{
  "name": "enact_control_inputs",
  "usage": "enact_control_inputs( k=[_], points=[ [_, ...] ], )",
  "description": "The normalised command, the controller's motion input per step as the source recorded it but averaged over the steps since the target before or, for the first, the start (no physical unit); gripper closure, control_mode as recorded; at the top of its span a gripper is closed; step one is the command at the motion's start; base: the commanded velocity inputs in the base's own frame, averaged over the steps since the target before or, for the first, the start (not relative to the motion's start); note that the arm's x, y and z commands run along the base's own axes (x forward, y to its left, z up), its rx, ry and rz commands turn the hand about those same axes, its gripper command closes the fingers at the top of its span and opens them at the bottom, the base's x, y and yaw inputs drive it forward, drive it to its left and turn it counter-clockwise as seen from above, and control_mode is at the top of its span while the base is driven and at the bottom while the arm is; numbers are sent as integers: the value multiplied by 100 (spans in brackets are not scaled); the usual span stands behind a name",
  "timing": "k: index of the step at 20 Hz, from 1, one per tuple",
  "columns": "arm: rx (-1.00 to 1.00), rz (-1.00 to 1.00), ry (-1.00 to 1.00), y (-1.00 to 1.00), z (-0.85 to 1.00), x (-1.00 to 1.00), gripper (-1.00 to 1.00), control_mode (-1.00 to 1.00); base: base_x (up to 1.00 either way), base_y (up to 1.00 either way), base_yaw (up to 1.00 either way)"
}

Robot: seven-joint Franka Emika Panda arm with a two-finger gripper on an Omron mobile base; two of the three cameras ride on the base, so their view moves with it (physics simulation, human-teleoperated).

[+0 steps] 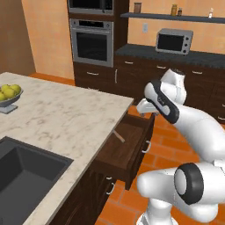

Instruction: Pick up the knife from the drawer and place it on the cutting board. Then place the meat from the plate to the cutting board.

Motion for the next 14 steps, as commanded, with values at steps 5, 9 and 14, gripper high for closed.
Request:
enact_control_inputs(
  k=[5,9,14],
  points=[
    [2,50,-49,-25,-100,54,-100,-100,0,0,0],
    [0,25,-41,-1,-69,73,-100,-100,0,0,0],
    [0,11,-27,-9,-67,49,-100,-100,0,0,0]
  ],
)
